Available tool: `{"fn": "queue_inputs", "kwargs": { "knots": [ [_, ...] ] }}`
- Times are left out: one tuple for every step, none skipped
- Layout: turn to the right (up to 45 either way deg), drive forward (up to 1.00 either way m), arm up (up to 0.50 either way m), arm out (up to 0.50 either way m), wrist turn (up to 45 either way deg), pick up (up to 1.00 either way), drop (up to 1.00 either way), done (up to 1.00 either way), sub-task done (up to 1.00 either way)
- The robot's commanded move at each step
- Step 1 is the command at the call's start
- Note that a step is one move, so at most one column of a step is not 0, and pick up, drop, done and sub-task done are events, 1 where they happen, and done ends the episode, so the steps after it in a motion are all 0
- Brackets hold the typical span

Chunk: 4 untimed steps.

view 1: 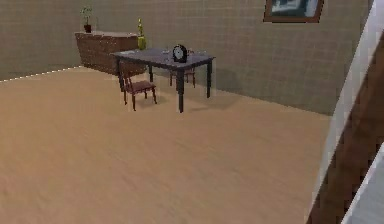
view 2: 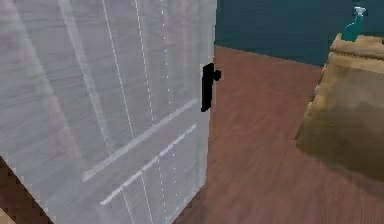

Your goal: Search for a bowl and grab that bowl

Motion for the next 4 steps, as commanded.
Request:
{"fn": "queue_inputs", "kwargs": {
  "knots": [
    [0.0,0.5,0.0,0.0,0.0,0.0,0.0,0.0,0.0],
    [9.0,0.0,0.0,0.0,0.0,0.0,0.0,0.0,0.0],
    [0.0,1.0,0.0,0.0,0.0,0.0,0.0,0.0,0.0],
    [0.0,1.0,0.0,0.0,0.0,0.0,0.0,0.0,0.0]
  ]
}}
